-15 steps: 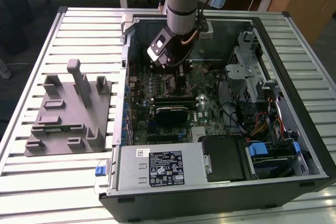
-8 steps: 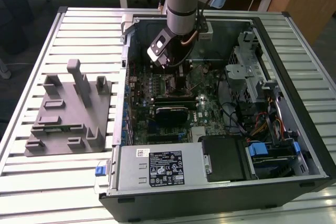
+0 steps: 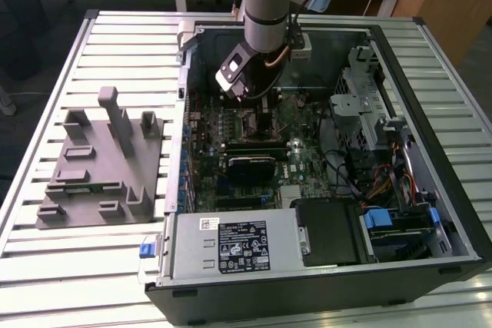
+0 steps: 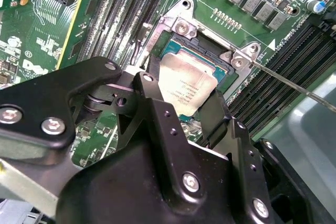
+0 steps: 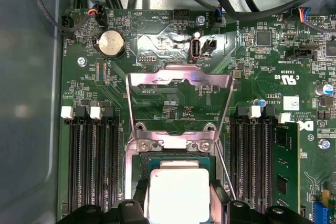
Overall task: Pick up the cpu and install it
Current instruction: 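Place the cpu into insertion slot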
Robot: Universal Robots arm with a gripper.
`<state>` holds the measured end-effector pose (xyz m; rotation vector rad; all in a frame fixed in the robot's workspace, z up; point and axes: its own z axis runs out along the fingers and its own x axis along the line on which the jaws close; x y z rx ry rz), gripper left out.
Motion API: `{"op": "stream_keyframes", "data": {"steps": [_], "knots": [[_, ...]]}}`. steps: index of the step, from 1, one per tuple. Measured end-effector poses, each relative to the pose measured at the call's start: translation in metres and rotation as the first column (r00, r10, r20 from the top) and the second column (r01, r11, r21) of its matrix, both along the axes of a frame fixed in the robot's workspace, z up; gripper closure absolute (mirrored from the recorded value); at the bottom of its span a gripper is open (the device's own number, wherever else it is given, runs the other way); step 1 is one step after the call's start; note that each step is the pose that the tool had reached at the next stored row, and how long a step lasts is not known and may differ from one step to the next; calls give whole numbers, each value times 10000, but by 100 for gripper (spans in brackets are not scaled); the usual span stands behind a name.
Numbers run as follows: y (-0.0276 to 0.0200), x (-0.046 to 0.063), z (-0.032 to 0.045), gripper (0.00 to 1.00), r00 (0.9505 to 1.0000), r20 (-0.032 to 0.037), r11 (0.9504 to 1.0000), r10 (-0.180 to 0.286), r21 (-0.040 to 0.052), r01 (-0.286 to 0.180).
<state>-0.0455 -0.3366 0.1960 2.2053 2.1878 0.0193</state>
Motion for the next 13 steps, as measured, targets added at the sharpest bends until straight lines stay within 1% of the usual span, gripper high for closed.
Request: {"op": "stream_keyframes", "data": {"steps": [13], "knots": [[6,2,-19,46,10000,-1,10000,-1,0,1]]}}
